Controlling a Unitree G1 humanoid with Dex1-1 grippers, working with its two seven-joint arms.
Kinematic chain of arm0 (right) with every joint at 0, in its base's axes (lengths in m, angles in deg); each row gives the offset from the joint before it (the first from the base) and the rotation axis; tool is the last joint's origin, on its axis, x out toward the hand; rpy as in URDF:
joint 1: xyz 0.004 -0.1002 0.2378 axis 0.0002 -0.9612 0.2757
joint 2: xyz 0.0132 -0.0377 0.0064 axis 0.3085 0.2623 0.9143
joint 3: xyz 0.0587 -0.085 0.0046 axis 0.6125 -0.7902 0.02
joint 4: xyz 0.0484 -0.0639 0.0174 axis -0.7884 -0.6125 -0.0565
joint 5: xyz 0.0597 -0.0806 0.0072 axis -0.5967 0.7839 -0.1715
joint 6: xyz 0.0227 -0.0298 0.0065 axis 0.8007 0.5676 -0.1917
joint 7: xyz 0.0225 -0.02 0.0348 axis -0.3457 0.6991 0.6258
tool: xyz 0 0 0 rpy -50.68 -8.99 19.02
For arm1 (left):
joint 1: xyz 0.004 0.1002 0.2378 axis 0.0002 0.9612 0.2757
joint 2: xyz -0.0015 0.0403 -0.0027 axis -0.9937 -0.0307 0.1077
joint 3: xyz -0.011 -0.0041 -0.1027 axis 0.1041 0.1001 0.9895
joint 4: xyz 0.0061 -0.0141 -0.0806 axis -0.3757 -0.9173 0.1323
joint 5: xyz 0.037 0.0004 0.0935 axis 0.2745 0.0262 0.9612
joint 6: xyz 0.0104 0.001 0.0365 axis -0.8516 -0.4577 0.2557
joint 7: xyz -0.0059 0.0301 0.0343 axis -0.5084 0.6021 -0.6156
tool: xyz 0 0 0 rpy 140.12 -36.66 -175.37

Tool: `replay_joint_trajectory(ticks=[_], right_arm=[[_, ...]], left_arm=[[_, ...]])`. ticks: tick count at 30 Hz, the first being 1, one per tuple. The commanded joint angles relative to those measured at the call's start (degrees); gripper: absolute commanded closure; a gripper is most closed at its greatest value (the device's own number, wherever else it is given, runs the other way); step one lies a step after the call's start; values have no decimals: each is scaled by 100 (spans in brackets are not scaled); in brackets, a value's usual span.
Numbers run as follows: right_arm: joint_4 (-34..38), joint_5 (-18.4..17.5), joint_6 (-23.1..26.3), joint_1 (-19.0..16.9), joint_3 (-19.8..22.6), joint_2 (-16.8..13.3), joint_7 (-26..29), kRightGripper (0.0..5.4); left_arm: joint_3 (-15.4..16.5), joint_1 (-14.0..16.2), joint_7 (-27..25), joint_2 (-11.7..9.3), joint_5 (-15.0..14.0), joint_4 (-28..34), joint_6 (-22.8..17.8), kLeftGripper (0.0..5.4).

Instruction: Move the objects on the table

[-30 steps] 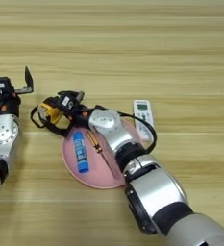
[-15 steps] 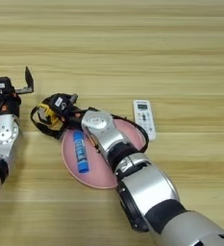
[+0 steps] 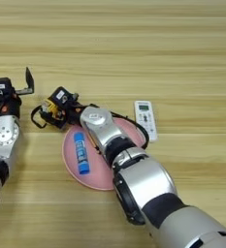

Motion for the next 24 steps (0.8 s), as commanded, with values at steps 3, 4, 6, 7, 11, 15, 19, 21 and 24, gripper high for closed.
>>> replay_joint_trajectory(ticks=[3, 4, 6, 7, 11, 15, 19, 21, 24], right_arm=[[-126, 155, 139, 56, -93, -33, 69, 172], [-129, 158, 138, 55, -96, -34, 83, 172], [-123, 164, 132, 49, -100, -36, 117, 172], [-120, 165, 130, 47, -101, -38, 129, 172], [-58, 167, 83, -49, -143, -105, 378, 172], [145, 221, -77, -388, -310, -296, 883, 178], [524, 175, -190, -767, -440, -464, 1383, 179], [739, 143, -198, -943, -503, -511, 1604, 179], [1063, 95, -183, -1218, -618, -579, 1917, 179]], left_arm=[[7, -7, 4, 8, 14, 21, -27, 0], [8, -8, 4, 8, 14, 20, -28, 0], [8, -11, 7, 10, 15, 17, -30, 0], [9, -13, 9, 10, 15, 16, -30, 0], [8, -9, 16, 10, 18, 22, -19, 0], [3, 7, 25, 11, 25, 41, 6, 0], [1, 24, 30, 4, 30, 53, 28, 0], [0, 28, 33, 2, 31, 57, 33, 0], [-1, 29, 38, 2, 33, 59, 37, 0]])
